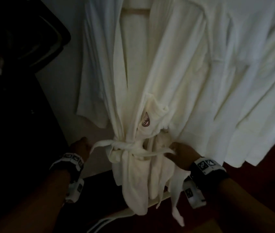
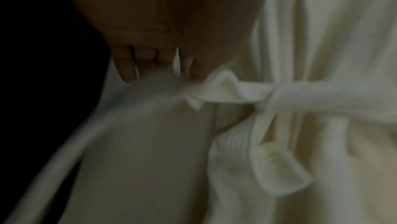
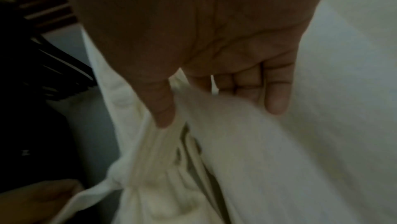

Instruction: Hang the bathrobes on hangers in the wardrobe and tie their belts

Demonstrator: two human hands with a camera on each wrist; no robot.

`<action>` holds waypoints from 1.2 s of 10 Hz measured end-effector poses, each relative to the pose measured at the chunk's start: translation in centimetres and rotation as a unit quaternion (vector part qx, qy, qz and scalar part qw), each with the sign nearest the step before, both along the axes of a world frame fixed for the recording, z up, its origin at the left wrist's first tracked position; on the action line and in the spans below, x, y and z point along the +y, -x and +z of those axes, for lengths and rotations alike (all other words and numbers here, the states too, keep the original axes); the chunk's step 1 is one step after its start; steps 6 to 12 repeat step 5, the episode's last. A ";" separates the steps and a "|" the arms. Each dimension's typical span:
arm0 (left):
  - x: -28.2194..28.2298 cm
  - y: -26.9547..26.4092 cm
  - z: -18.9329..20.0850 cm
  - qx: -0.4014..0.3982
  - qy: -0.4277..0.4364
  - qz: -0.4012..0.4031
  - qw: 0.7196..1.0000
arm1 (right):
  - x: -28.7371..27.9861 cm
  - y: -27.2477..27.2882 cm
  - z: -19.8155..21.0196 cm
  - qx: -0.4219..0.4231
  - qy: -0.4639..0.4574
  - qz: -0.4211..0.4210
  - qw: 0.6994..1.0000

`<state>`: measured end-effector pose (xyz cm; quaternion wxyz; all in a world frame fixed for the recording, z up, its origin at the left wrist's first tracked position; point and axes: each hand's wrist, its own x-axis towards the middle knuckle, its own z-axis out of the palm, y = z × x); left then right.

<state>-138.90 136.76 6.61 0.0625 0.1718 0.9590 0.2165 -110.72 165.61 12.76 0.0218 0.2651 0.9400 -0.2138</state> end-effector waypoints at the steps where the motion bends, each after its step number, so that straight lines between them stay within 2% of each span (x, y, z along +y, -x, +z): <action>1: 2.0 -1.6 3.9 0.116 -0.004 -0.053 0.992 | -1.2 0.1 3.6 0.174 -0.064 0.033 0.982; 2: 5.1 -4.4 9.3 0.161 -0.177 -0.113 0.964 | -1.5 -0.1 9.2 0.462 -0.149 0.030 0.874; 3: 8.3 -7.9 15.5 0.152 -0.284 -0.176 0.930 | -0.4 -0.2 15.1 0.566 -0.158 -0.025 0.809; 4: 11.3 -11.4 21.4 0.180 -0.314 -0.220 0.906 | 0.7 -0.8 19.3 0.529 -0.130 -0.037 0.838; 5: 13.2 -14.5 26.2 0.200 -0.334 -0.220 0.894 | 1.8 -2.3 21.1 0.477 -0.091 -0.008 0.874; 12: 13.2 -14.5 26.2 0.200 -0.334 -0.220 0.894 | 1.8 -2.3 21.1 0.477 -0.091 -0.008 0.874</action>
